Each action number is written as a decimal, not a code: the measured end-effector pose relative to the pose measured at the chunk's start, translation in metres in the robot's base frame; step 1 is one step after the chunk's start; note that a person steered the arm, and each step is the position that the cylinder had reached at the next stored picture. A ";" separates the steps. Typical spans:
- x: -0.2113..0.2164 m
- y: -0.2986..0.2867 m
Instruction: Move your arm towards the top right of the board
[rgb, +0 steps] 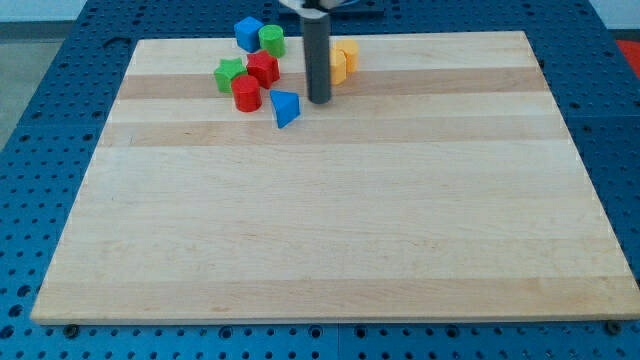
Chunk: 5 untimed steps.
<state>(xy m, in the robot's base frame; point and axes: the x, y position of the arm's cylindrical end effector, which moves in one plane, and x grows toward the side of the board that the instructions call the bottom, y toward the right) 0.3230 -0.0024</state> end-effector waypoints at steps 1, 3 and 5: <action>0.002 0.004; 0.027 0.006; -0.004 0.109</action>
<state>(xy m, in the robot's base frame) 0.3193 0.1065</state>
